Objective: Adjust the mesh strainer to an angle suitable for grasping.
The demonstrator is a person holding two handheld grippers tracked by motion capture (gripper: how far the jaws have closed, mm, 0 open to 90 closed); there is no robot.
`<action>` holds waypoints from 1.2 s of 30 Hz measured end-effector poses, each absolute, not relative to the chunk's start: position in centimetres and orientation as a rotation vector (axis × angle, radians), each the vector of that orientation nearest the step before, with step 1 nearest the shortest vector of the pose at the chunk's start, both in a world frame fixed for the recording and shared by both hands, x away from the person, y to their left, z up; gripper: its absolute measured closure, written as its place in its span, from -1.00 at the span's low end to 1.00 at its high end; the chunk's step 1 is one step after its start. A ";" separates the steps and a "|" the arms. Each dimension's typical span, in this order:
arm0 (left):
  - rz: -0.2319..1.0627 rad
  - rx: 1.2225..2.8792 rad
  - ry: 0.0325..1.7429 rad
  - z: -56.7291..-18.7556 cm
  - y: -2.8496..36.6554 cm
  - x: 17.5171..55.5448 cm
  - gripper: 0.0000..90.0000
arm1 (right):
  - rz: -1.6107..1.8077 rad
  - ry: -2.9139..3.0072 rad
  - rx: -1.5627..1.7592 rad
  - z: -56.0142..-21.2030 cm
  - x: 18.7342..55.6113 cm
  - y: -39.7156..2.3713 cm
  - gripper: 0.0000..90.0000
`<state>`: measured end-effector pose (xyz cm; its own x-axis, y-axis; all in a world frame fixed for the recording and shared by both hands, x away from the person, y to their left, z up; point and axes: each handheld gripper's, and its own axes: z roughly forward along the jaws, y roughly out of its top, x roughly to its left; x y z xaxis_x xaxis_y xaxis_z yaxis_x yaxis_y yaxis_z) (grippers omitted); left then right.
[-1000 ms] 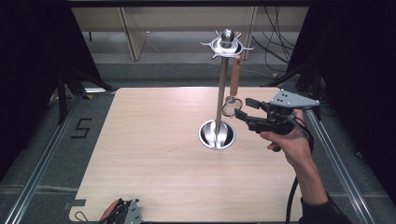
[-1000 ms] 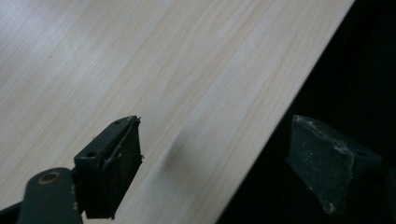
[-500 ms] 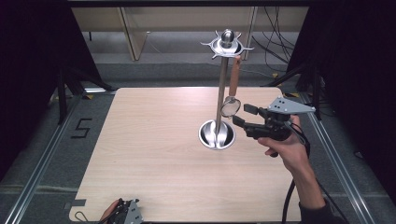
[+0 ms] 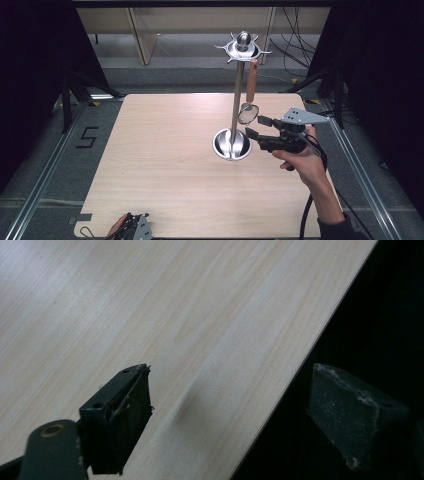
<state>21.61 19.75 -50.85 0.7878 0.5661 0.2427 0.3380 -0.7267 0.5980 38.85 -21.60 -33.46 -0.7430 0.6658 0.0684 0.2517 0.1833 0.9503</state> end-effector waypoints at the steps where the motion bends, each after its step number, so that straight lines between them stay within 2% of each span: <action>1: 0.564 2.436 0.673 -50.8 19.8 21.6 -0.63 | 1.565 2.106 0.843 -33.5 38.9 -21.6 -0.15; 36: 0.554 2.425 0.676 -50.7 19.7 21.8 -0.63 | 1.515 2.214 0.878 -36.3 38.7 -20.3 -0.15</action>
<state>21.80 19.71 -50.74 0.7878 0.5702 0.2328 0.3402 -0.7181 0.6072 38.66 -20.26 -36.27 -0.7611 0.6438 0.0794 0.3074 0.2502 0.9181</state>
